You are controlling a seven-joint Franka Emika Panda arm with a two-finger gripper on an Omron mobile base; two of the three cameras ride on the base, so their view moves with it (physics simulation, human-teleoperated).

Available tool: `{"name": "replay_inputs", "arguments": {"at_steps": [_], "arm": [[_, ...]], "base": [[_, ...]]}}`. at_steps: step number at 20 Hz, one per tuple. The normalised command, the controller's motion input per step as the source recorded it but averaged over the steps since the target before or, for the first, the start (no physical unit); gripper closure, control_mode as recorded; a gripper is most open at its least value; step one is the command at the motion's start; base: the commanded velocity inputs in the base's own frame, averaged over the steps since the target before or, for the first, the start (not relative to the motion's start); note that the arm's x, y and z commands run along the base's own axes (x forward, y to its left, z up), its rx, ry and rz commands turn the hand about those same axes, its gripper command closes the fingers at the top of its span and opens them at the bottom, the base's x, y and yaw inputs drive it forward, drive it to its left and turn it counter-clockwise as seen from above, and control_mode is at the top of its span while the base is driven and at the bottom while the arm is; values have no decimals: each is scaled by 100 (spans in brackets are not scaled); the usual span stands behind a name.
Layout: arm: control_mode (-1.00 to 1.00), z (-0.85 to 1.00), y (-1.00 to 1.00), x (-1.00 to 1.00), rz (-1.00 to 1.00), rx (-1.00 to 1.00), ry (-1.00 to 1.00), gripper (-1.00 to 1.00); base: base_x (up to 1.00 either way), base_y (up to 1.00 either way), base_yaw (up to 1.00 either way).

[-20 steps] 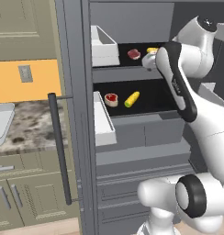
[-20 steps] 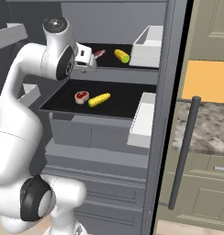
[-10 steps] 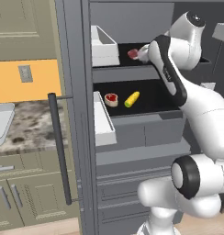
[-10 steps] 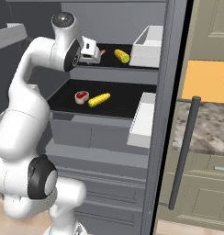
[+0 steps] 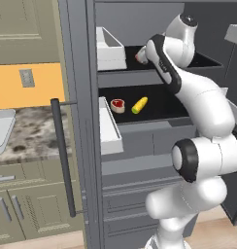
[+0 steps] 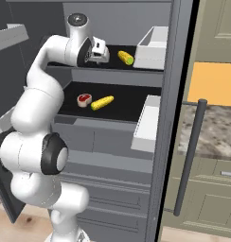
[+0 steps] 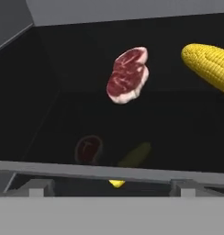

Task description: Place one corn and one steak in each tupperware on the nearby counter, to pack two identical lunches.

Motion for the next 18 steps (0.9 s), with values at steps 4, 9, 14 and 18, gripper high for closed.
{"name": "replay_inputs", "arguments": {"at_steps": [4,9,14,18], "arm": [[-100,-4,0,78,0,0,9,-100],[-100,-10,0,77,0,0,1,-100],[-100,-21,-1,78,0,0,0,-100],[-100,-18,0,79,0,0,0,-100]], "base": [[0,0,0],[0,0,0],[0,0,0],[0,0,0]]}}
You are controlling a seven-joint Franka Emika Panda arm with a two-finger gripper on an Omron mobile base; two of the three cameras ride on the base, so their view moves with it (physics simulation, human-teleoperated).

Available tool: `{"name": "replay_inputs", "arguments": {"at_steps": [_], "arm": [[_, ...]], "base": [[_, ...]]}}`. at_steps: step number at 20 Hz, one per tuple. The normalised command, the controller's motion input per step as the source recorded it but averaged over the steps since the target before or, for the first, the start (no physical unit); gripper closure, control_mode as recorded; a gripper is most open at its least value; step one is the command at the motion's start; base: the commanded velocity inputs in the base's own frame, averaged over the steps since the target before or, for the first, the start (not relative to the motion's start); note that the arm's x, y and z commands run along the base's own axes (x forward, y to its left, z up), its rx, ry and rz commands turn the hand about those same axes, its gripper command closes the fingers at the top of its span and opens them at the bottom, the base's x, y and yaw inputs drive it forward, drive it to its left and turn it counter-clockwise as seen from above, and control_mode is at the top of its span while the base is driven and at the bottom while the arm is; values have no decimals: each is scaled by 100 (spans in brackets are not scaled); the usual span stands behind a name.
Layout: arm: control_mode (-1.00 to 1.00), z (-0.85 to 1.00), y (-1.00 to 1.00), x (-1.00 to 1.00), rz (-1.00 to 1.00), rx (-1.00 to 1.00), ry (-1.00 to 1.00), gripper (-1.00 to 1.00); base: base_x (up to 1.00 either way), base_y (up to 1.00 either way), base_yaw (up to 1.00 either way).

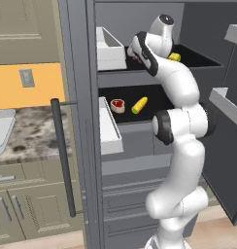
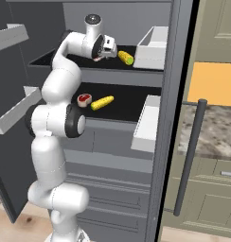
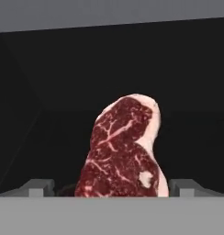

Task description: Place one corn and one steak in each tupperware on the nearby counter, to pack two identical lunches.

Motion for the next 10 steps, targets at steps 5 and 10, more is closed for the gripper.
{"name": "replay_inputs", "arguments": {"at_steps": [5,10], "arm": [[-100,-44,0,45,0,-2,0,-100],[-100,-85,1,41,0,-7,0,100]], "base": [[0,0,0],[0,0,0]]}}
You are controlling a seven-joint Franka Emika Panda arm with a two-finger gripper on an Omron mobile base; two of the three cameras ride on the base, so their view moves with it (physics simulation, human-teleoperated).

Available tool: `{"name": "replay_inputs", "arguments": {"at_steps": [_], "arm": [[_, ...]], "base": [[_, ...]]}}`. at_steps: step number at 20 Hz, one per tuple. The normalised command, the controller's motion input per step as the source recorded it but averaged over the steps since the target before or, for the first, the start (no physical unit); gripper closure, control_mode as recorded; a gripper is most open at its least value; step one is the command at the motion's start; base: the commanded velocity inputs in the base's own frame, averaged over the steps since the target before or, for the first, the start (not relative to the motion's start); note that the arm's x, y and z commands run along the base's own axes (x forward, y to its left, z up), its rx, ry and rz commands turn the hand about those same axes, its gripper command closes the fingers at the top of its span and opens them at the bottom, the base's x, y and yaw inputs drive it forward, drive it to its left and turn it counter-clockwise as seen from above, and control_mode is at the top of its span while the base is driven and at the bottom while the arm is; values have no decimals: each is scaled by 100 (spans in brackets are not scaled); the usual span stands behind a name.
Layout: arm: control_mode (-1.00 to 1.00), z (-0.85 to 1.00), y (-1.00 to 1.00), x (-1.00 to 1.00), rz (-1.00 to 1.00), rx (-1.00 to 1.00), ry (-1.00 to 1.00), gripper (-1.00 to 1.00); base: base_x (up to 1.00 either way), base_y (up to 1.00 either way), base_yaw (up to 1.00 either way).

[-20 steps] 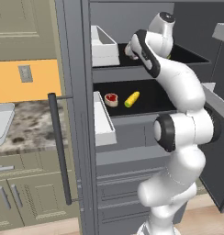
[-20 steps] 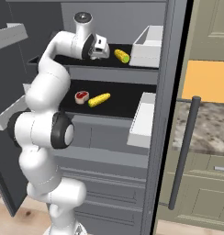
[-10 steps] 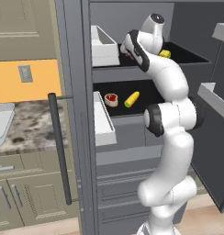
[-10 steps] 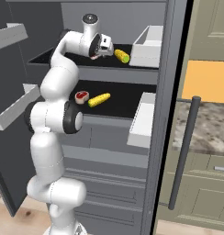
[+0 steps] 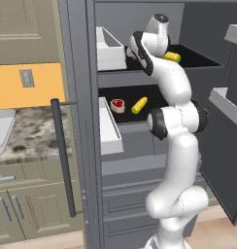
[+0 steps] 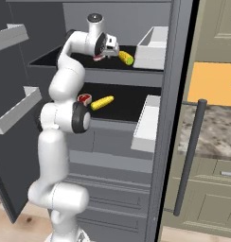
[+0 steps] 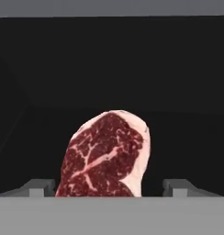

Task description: Place one corn and one steak in each tupperware on the nearby counter, to pack two identical lunches.

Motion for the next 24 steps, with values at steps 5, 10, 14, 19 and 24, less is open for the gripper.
{"name": "replay_inputs", "arguments": {"at_steps": [5,10,14,19,24], "arm": [[-100,-16,0,-3,0,-1,0,100],[-100,-40,-2,-93,3,0,-7,100],[-100,-38,2,-100,10,-1,-13,100],[-100,-55,0,-100,10,-2,-20,100],[-100,-7,0,-100,9,0,-17,100]], "base": [[0,0,0],[0,0,0],[0,0,0],[0,0,0],[0,0,0]]}}
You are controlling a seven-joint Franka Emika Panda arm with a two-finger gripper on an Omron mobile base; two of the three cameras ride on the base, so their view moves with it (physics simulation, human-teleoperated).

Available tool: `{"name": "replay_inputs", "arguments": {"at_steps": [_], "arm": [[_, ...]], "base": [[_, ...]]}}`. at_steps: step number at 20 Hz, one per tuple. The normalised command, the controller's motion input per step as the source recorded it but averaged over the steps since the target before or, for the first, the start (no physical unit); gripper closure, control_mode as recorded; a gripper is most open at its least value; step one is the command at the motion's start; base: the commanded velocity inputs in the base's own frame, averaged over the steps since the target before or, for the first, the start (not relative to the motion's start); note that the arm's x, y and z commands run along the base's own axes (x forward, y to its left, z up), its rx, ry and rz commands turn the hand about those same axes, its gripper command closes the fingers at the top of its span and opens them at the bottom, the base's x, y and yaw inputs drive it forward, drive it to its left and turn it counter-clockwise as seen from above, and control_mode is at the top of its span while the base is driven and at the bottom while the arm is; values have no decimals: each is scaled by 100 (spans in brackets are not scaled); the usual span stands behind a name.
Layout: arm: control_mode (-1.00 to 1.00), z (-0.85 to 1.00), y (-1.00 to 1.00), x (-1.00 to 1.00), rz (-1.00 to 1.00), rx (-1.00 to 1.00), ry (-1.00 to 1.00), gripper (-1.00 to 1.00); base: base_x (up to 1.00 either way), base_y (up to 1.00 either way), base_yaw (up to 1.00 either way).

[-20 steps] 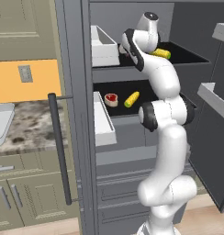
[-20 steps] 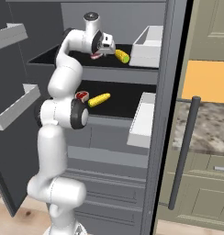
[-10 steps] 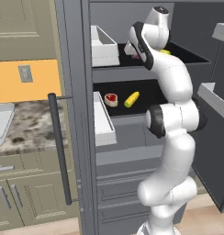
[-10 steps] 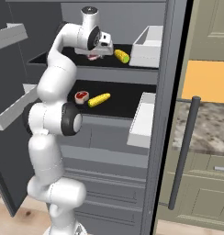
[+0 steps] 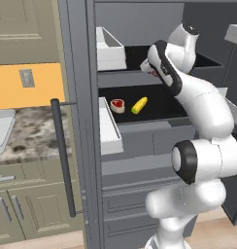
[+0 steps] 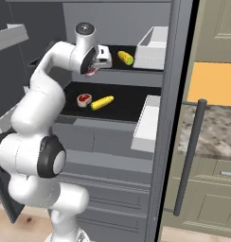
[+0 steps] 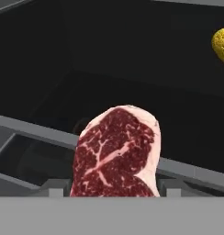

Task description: Place one corn and one steak in each tupperware on the nearby counter, to pack two identical lunches.

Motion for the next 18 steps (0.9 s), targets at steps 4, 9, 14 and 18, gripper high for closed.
{"name": "replay_inputs", "arguments": {"at_steps": [4,9,14,18], "arm": [[-100,0,0,-100,3,0,-8,100],[-100,-1,-16,-100,0,0,-2,100],[100,-1,0,-14,1,0,0,100],[100,0,0,0,0,0,0,100]], "base": [[0,0,0],[0,0,0],[-20,-2,0],[-100,-8,0]]}}
